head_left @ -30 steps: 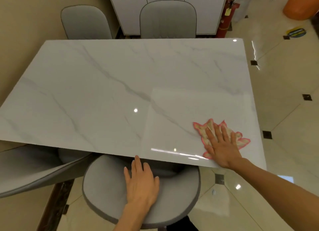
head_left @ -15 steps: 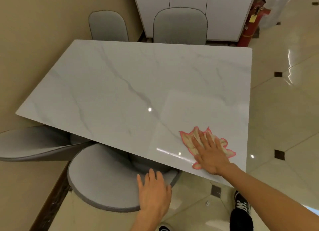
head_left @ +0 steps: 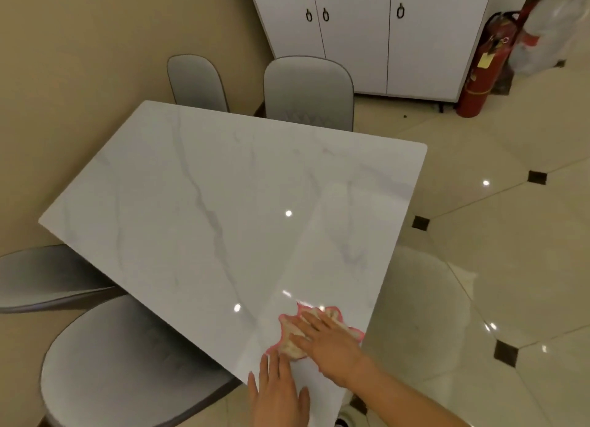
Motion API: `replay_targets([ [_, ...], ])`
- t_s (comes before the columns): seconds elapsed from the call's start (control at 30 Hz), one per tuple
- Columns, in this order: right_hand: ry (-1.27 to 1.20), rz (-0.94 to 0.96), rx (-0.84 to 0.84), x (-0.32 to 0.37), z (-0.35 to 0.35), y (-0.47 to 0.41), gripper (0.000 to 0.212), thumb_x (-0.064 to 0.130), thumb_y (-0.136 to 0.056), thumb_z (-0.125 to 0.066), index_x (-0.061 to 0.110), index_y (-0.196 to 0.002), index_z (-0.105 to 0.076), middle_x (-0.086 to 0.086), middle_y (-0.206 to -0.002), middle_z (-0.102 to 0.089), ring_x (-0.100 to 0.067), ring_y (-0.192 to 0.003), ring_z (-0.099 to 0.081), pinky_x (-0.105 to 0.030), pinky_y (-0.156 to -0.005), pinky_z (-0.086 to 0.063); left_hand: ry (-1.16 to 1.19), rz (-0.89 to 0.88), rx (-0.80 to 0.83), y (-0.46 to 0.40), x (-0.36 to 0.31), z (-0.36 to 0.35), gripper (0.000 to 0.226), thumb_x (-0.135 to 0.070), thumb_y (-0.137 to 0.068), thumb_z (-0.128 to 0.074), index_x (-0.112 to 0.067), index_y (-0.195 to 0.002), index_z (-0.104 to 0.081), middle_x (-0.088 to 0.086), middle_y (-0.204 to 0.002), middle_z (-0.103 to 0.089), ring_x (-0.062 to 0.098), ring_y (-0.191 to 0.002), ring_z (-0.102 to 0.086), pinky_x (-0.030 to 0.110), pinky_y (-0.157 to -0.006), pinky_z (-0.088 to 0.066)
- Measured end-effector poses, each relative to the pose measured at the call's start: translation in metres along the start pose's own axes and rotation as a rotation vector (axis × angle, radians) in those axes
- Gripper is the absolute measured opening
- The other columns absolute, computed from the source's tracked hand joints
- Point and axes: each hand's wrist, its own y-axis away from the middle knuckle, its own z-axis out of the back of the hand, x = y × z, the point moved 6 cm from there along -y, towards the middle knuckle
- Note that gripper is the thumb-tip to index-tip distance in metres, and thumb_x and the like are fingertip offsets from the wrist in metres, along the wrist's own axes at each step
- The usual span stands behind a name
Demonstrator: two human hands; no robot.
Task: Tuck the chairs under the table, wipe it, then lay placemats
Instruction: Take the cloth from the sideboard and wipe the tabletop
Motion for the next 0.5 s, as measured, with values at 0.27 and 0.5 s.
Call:
replay_targets([
  [0.27,0.054,-0.167,0.041,-0.143,0.083,0.014,0.080,-0.004,-0.088,-0.049,0.022,-0.156,-0.015,-0.006,-0.163,0.005,-0.030,-0.150,0.004,-0.046,-0.119,0.004,0.081,0.021,-0.044,-0.027,-0.073,0.016,0.081,-0.050,-0.096,-0.037,-0.014,-0.157,0.000,0.002,-0.166,0.012,0.022,-0.153,0.003,0.044,-0.122,-0.007],
  [0.5,0.064,-0.242,0.011,-0.271,0.165,-0.023,0.085,-0.008,-0.081,-0.062,0.020,-0.153,-0.026,-0.004,-0.149,0.012,-0.037,-0.147,-0.011,-0.057,-0.115,-0.019,0.283,-0.107,-0.299,-0.136,-0.147,0.040,0.092,-0.054,-0.041,-0.052,-0.008,-0.120,-0.047,-0.007,-0.166,0.002,0.017,-0.143,-0.026,0.048,-0.084,-0.045],
])
